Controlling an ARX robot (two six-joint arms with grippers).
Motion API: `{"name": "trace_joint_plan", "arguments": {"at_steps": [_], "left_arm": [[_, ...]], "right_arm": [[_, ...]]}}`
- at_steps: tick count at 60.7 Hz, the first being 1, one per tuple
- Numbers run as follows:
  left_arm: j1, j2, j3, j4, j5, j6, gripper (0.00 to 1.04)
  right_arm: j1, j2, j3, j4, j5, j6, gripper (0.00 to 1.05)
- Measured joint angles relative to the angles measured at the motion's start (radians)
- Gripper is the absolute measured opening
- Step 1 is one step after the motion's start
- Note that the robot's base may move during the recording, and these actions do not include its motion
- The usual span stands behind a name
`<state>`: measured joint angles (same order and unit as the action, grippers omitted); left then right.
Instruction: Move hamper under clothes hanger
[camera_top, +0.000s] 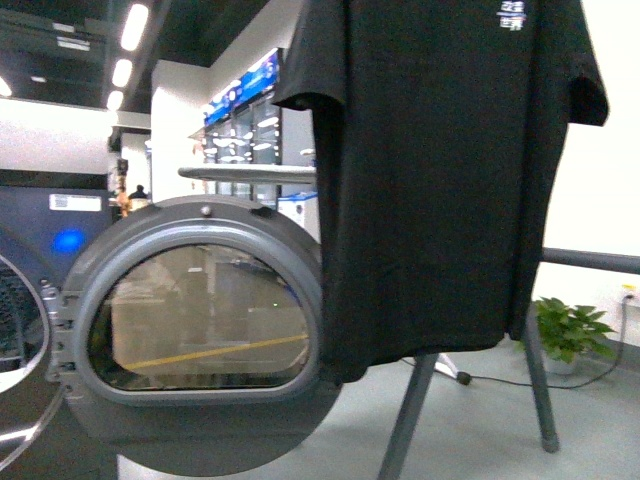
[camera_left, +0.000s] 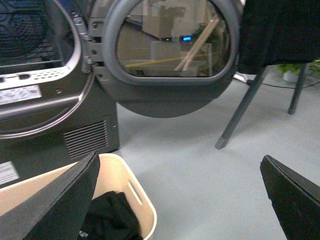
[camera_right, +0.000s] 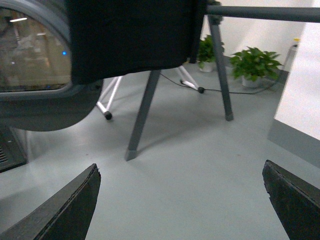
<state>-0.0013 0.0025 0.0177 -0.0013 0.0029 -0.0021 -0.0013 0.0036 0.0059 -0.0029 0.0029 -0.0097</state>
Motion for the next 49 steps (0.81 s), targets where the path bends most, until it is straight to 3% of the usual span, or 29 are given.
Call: {"name": "trace_joint_plan", "arguments": {"at_steps": [49], "left_arm": [[0.001,-0.003,0.000,0.000,-0.003,0.000,0.98]], "right_arm": [[0.002,0.000,0.000,0.000,-0.005,0.000,0.97]]}}
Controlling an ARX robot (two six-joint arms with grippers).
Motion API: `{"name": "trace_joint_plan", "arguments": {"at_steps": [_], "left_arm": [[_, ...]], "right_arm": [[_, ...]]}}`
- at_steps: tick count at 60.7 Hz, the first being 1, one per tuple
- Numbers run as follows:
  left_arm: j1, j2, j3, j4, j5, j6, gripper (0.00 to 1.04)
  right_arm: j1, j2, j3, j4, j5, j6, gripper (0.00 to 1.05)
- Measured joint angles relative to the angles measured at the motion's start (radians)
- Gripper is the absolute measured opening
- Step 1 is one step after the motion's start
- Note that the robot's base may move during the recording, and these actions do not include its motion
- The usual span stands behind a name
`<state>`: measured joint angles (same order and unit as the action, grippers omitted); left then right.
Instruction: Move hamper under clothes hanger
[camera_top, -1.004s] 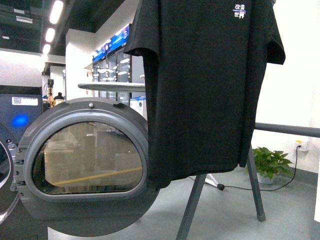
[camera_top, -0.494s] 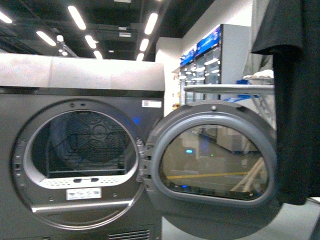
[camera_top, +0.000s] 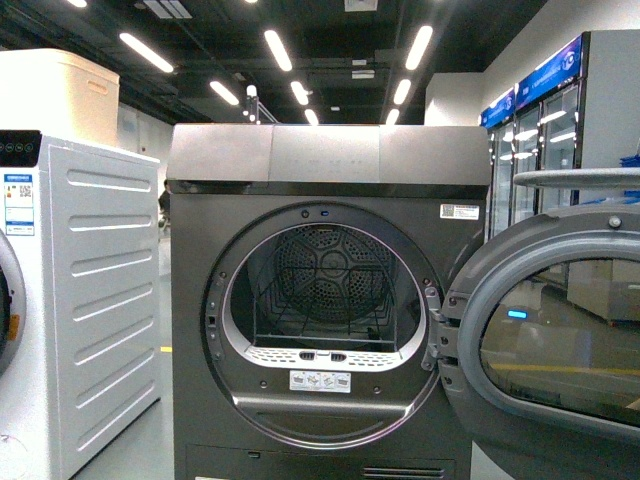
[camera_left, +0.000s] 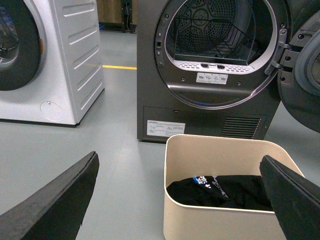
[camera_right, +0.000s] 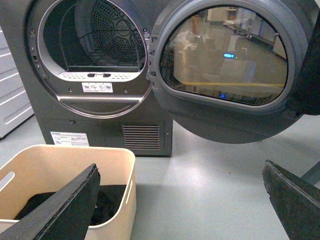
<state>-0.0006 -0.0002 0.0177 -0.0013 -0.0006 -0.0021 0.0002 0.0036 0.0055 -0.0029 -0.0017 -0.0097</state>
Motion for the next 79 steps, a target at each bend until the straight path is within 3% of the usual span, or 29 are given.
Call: {"name": "trace_joint_plan", "arguments": {"at_steps": [57,59,61,64,70,79], "left_arm": [[0.000,0.000,0.000,0.000,0.000,0.000,0.98],[-0.014,0.013,0.006,-0.025,-0.044,-0.017,0.98],[-0.056,0.059,0.041,-0.121,-0.160,-0.074,0.98],[-0.113,0.144,0.072,-0.218,-0.296,-0.143,0.98],[-0.164,0.219,0.072,-0.206,-0.341,-0.203,0.98],[-0.169,0.378,0.072,-0.051,-0.295,-0.226,0.98]], "right_arm": [[0.000,0.000,0.000,0.000,0.000,0.000,0.97],[0.000,0.000,0.000,0.000,0.000,0.000,0.97],[0.003,0.003,0.001,-0.006,0.014,0.010,0.97],[0.031,0.039,0.020,-0.076,0.114,0.074,0.97],[0.048,0.119,0.015,-0.060,0.146,0.151,0.97],[0.060,0.283,0.019,0.103,0.108,0.183,0.97]]}}
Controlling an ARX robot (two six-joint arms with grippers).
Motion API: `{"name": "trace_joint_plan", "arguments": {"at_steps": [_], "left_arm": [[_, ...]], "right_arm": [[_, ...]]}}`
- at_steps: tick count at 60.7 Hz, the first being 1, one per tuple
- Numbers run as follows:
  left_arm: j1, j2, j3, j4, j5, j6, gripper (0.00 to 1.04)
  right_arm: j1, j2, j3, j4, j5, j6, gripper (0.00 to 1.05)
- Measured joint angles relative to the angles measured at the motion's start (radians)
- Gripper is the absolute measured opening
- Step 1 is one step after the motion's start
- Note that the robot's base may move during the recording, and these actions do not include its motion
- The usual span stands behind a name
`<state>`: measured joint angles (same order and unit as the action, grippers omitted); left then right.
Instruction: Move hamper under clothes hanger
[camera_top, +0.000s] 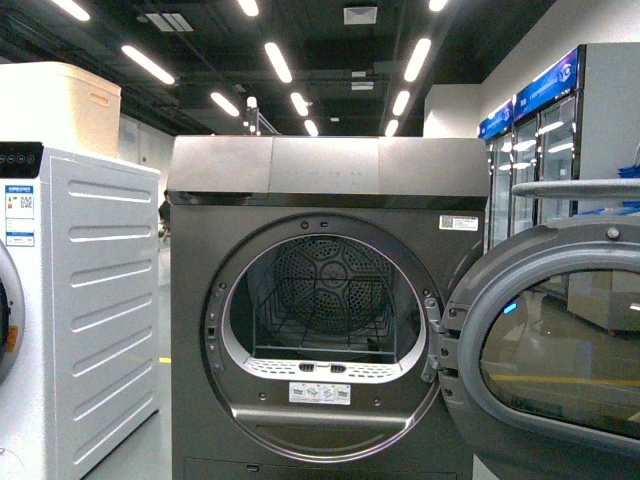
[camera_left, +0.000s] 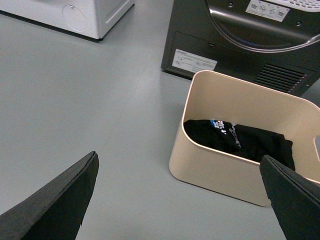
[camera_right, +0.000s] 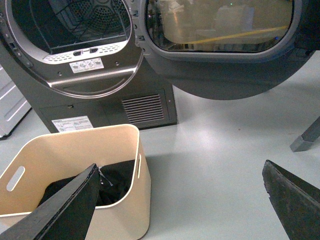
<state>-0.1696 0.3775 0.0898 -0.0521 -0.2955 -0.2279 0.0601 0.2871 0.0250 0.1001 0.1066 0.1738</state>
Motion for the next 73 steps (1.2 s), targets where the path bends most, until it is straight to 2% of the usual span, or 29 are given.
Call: {"name": "trace_joint_plan", "arguments": {"at_steps": [7,14,22,27,36,45,55,73], "left_arm": [[0.089,0.257,0.021,0.220,0.105,0.026,0.98],[0.150,0.539,0.092,0.409,0.160,0.072,0.98],[0.229,0.806,0.199,0.488,0.229,0.129,0.98],[0.289,0.947,0.297,0.479,0.264,0.170,0.98],[0.316,1.093,0.434,0.422,0.302,0.219,0.98],[0.298,1.263,0.583,0.338,0.313,0.257,0.98],[0.272,1.373,0.711,0.294,0.276,0.257,0.98],[0.238,1.590,0.860,0.294,0.278,0.221,0.98]], "right_arm": [[0.010,0.294,0.069,0.227,-0.057,-0.012,0.97],[0.019,0.594,0.148,0.385,-0.118,-0.047,0.97],[0.006,0.878,0.253,0.465,-0.162,-0.071,0.97],[0.000,1.043,0.352,0.468,-0.181,-0.084,0.97],[0.009,1.228,0.489,0.453,-0.196,-0.099,0.97],[0.017,1.431,0.633,0.410,-0.186,-0.117,0.97],[0.026,1.571,0.745,0.362,-0.158,-0.125,0.97],[0.065,1.811,1.003,0.231,-0.120,-0.142,0.97]]}}
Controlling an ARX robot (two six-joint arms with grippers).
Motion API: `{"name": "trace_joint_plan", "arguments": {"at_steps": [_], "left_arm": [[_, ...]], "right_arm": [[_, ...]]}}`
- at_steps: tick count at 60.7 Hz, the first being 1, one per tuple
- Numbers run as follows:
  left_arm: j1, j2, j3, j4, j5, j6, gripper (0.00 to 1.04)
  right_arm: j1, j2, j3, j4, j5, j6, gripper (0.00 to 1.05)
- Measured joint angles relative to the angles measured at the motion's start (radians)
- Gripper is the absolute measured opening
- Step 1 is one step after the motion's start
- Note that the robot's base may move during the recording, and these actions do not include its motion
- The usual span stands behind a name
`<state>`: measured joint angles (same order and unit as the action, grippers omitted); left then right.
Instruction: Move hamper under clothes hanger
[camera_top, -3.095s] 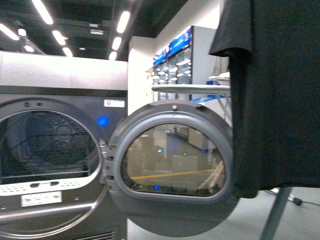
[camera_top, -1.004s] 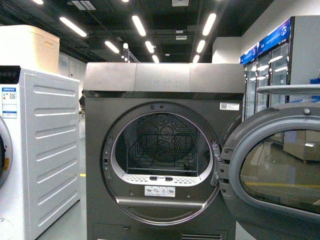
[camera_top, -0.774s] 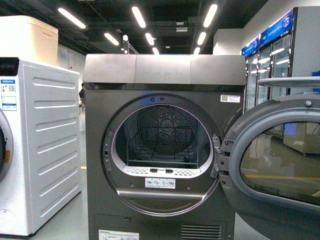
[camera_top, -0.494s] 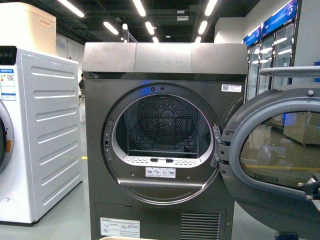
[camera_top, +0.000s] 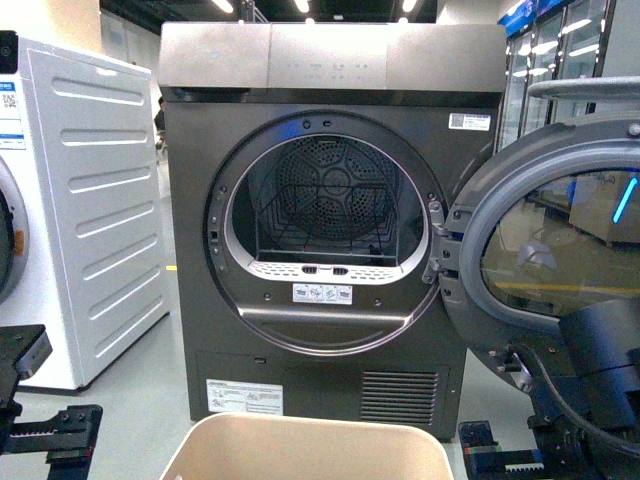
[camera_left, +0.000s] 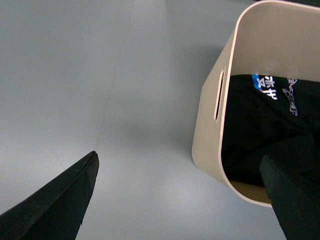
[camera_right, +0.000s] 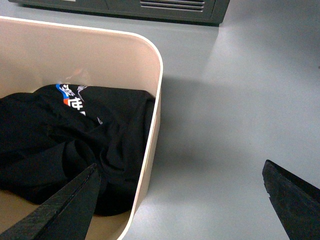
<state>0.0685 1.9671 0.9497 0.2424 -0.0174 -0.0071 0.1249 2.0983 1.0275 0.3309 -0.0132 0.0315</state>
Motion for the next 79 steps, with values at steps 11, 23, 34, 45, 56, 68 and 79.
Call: {"name": "trace_joint_plan", "arguments": {"at_steps": [11,23,34,45,56,68,79], "left_arm": [[-0.015,0.109,0.042,0.031,0.014,-0.007,0.98],[-0.031,0.237,0.158,0.036,0.010,-0.031,0.98],[-0.060,0.329,0.261,0.023,0.010,-0.060,0.98],[-0.092,0.397,0.332,0.017,-0.005,-0.076,0.98],[-0.115,0.457,0.385,0.018,-0.008,-0.093,0.98],[-0.118,0.501,0.423,0.012,-0.014,-0.100,0.98],[-0.118,0.519,0.443,0.009,-0.011,-0.101,0.98]], "right_arm": [[0.005,0.104,0.113,-0.053,0.005,0.003,0.97],[0.010,0.230,0.259,-0.126,0.020,0.011,0.97],[0.018,0.286,0.334,-0.158,0.028,0.030,0.97],[0.027,0.321,0.360,-0.170,0.039,0.042,0.97],[0.043,0.360,0.388,-0.182,0.046,0.052,0.97],[0.067,0.400,0.427,-0.197,0.055,0.068,0.97],[0.079,0.418,0.452,-0.206,0.062,0.077,0.97]]}}
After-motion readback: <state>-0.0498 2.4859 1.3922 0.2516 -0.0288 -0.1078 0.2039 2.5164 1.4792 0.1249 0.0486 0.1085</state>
